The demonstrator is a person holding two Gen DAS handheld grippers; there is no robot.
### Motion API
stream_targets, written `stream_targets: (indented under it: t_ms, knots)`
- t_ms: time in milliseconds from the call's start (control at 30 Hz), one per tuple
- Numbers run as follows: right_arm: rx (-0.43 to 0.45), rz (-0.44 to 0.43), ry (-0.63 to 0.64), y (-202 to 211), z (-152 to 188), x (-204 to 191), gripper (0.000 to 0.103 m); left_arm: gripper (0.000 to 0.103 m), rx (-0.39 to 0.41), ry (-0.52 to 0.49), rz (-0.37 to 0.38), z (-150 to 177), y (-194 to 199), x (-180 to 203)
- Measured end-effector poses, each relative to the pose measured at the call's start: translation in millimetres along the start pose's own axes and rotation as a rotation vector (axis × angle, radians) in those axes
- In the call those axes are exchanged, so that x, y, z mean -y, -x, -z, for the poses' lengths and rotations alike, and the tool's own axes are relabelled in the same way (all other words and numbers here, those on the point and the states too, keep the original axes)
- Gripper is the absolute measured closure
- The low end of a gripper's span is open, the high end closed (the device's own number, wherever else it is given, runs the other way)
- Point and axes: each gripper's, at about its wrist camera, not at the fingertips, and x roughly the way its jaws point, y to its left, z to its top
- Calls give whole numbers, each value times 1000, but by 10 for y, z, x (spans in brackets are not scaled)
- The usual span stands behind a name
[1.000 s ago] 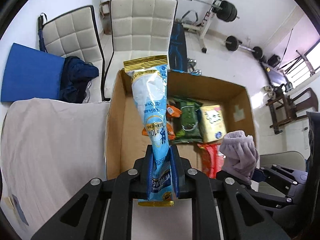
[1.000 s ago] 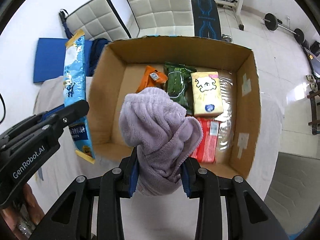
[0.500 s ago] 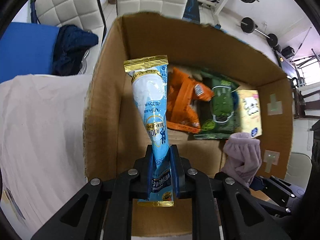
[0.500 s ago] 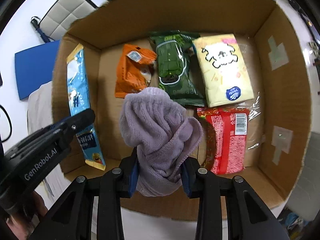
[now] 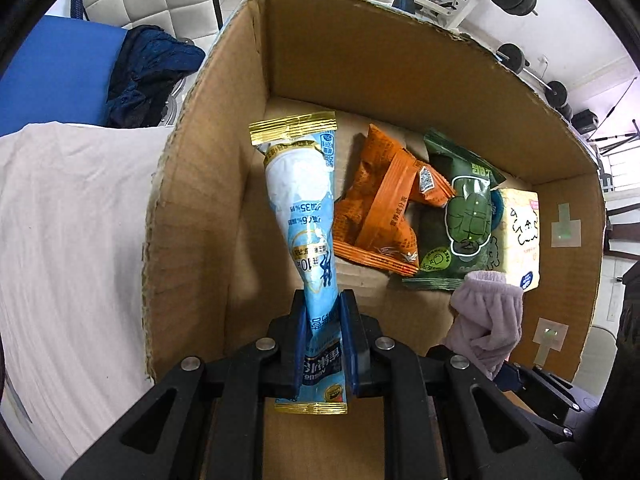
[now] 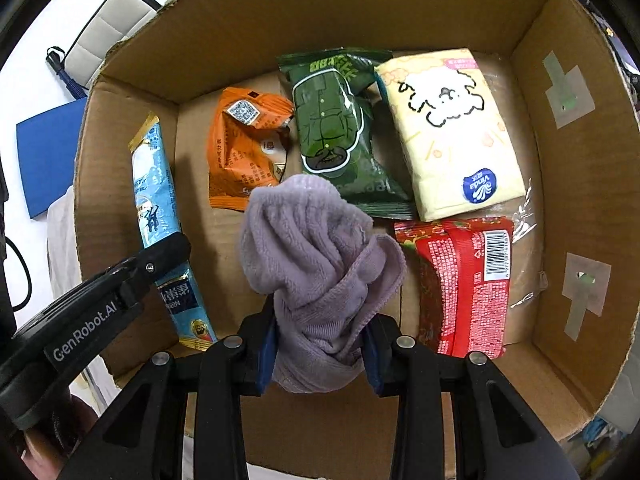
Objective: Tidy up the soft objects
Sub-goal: 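Lower the tube and towel into the box and open both tools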
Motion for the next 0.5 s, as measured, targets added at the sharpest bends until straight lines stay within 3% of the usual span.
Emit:
stream_targets:
  t_ms: [333,433,500]
  knots:
    - [-23,22,4,-131,31,-50,60,85,8,-11,-56,-22,52,-7]
    - [-21,33,11,-127,55,-55,50,78,24,-10,-69,-30,127,-16]
    - [-8,36,15,-89,77,-69,45,65,37,-16,-77,-24,188,-22]
